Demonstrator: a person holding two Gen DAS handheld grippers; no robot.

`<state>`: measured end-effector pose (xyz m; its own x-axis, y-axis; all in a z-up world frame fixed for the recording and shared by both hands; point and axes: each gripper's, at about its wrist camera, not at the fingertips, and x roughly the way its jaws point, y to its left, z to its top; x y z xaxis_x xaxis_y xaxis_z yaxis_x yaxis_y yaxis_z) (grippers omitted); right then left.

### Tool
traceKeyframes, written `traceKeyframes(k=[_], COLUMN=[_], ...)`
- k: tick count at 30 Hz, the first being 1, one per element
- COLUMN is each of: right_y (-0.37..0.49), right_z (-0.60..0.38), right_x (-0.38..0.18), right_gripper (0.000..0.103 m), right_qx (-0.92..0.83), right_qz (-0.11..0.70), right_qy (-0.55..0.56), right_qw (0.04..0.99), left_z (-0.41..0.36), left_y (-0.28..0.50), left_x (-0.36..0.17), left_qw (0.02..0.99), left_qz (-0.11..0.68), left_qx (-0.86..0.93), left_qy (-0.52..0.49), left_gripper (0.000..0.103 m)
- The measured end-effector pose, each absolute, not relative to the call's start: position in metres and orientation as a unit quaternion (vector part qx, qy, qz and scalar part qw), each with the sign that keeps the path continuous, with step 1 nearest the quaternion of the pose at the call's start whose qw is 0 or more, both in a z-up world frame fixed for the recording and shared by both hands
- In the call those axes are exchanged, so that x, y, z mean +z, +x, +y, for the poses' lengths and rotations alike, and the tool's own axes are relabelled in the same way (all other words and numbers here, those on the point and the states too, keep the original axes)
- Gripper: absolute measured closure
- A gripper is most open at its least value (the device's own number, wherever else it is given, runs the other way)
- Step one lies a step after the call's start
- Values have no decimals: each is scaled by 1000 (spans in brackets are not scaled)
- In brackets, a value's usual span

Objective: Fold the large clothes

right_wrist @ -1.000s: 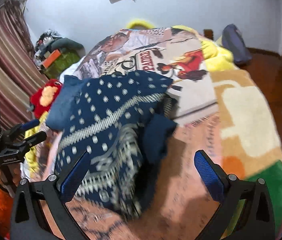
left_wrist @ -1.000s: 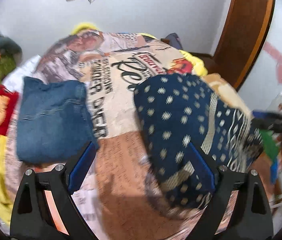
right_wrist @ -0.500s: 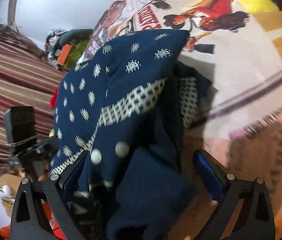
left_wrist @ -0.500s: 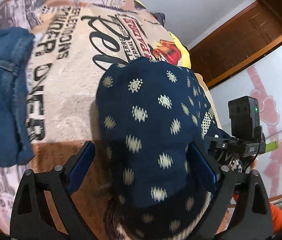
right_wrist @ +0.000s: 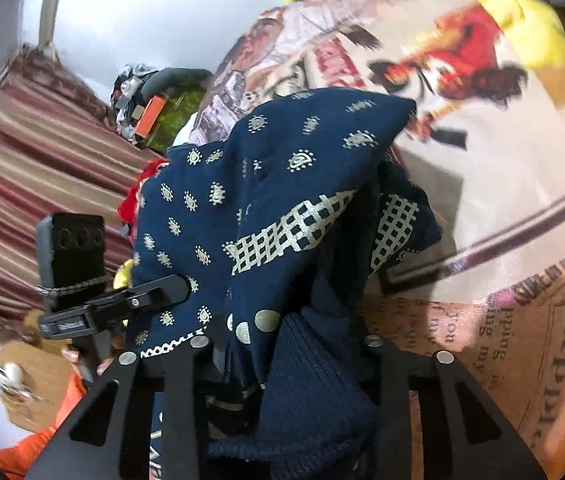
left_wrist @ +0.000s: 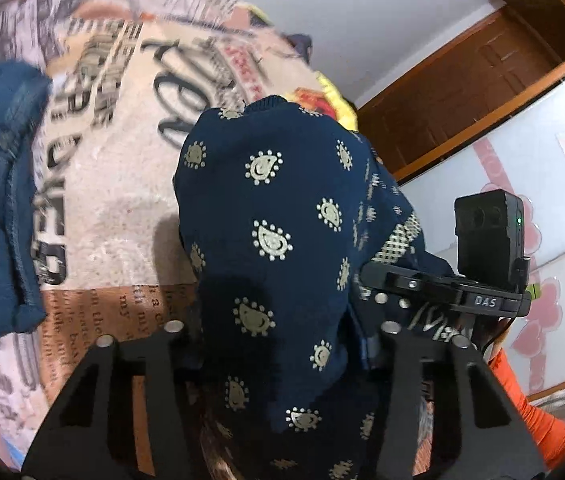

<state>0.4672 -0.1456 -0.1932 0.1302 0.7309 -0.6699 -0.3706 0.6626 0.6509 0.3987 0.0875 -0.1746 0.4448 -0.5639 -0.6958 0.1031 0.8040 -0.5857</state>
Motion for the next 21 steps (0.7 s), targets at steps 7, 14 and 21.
traceKeyframes(k=[7,14,21], right_y=[449,446,463], right_z=[-113,-36,64], right_x=[-128,-68,-53], right_gripper=[72,72,72], right_qx=[397,430,455], right_qz=[494,451,434], right_qy=[144,124,112], right_qw=[760,772,770], left_z=[119,190,275], left_y=[360,339,347], left_x=[-99,-40,-36], left_qw=[866,901,914], left_qz=[421,368,349], left_qx=[-188,-147,-99], left_qy=[-193,-180,-183], left_gripper=[54,54,54])
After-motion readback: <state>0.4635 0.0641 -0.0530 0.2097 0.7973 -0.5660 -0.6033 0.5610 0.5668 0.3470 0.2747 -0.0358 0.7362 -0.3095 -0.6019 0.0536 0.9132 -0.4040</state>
